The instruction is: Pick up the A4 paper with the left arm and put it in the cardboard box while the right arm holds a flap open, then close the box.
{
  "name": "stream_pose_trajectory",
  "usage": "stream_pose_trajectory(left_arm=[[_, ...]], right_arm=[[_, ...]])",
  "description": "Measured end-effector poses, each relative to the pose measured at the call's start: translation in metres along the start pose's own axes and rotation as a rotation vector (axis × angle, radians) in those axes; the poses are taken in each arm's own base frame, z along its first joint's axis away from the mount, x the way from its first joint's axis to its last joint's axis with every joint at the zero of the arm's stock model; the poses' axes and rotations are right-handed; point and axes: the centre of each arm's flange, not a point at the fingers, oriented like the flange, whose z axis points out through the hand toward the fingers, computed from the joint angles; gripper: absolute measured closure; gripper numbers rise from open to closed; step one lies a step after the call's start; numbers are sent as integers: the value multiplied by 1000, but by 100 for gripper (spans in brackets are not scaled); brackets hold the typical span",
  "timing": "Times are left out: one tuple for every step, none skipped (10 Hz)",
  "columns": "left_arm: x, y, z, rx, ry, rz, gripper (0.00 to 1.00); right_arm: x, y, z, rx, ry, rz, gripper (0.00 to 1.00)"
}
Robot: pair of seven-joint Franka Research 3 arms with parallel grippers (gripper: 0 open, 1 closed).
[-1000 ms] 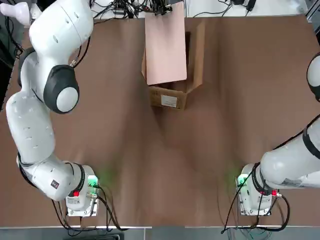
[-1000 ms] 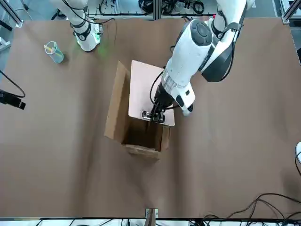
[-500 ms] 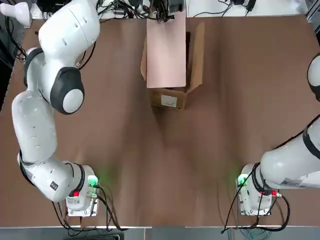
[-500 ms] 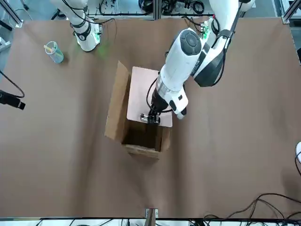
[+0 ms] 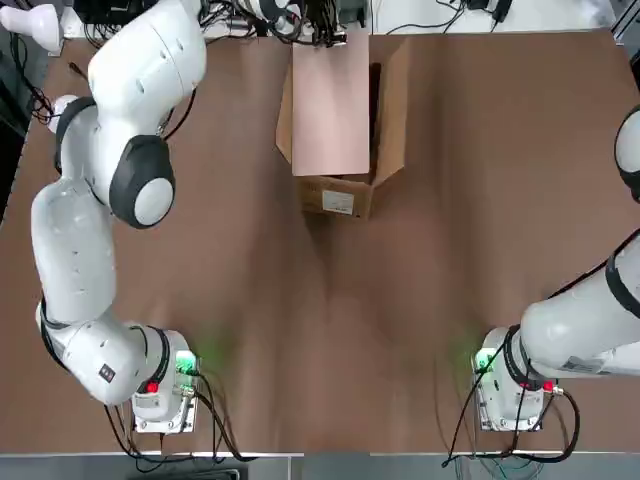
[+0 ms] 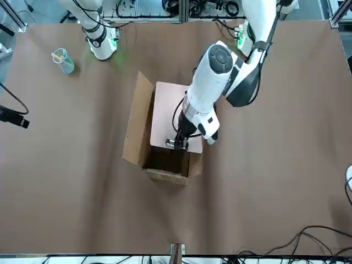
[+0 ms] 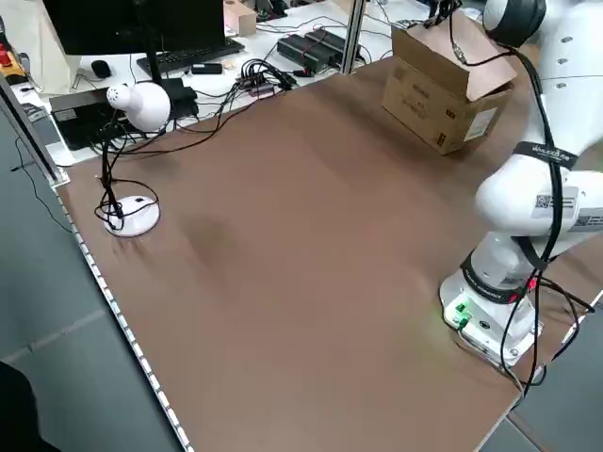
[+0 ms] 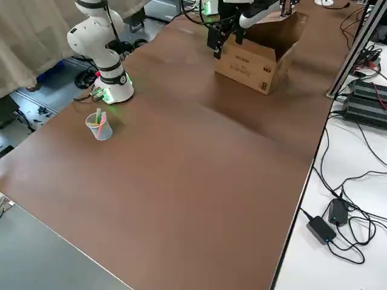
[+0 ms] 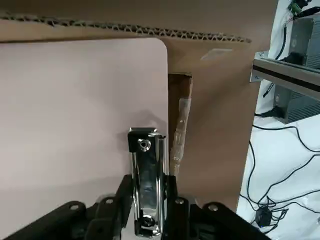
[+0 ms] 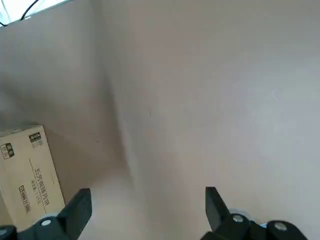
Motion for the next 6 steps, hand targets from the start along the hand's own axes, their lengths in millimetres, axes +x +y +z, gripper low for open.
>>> stream_pose_trajectory(left_arm=[[-1,-1,4,-5,7,4,69],[-4,-2,7,-9,7,8,69],[-4,-2,7,-12,6,9,69],[-4,-2,7,-16,5,8,69],[-3,-1,7,-20,4,7,69],[-3,0,8,-23,3,7,69]], right_arm=[[0,0,0,0,0,0,0],[0,0,0,0,0,1,0],[0,0,0,0,0,1,0],[0,0,0,1,0,1,0],[0,1,0,2,-1,1,0],[0,1,0,5,-1,2,0]])
